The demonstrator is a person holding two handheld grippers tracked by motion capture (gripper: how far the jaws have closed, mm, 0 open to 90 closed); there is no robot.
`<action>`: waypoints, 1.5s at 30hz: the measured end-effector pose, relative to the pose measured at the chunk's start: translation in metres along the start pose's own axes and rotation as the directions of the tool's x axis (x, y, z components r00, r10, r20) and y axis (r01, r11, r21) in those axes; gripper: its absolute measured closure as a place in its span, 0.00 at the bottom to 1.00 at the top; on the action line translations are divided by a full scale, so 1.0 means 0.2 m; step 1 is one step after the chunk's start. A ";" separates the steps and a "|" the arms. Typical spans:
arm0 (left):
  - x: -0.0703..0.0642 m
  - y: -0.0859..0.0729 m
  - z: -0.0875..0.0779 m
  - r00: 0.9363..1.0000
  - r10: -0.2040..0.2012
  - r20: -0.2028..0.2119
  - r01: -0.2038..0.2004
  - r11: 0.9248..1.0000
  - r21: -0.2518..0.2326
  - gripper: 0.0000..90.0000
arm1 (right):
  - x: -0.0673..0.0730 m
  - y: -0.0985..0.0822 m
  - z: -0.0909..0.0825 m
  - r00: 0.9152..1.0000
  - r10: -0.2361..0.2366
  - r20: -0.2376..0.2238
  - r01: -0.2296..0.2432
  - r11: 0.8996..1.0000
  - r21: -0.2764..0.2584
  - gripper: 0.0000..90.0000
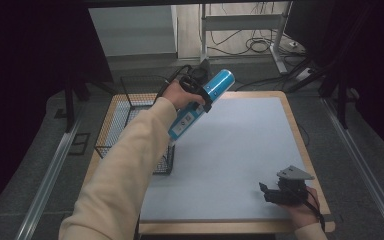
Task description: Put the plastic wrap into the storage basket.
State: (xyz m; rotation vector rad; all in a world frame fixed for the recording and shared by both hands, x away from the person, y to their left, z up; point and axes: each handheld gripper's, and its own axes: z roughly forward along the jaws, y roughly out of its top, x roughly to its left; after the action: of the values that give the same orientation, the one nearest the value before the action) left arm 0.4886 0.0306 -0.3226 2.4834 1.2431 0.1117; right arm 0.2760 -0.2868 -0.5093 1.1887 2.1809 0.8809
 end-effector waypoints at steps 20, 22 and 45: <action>0.29 -0.05 0.06 0.993 -0.099 -0.064 0.101 0.995 0.025 0.35 | -0.02 -0.02 0.00 1.000 0.006 0.023 -0.006 1.000 0.003 0.15; 0.29 -0.06 0.06 0.992 -0.100 -0.075 0.102 0.994 0.022 0.35 | -0.02 -0.02 0.00 1.000 0.008 0.026 -0.008 1.000 -0.001 0.15; 0.42 -0.14 0.04 0.981 -0.142 -0.130 0.144 0.989 0.011 0.35 | -0.03 -0.02 -0.01 0.999 0.011 0.043 -0.011 1.000 -0.011 0.16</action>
State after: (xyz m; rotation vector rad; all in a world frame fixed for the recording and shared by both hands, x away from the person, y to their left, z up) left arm 0.5197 0.1103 -0.3468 2.4276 1.4782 0.2264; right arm 0.2756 -0.2931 -0.5108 1.2047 2.1351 0.8623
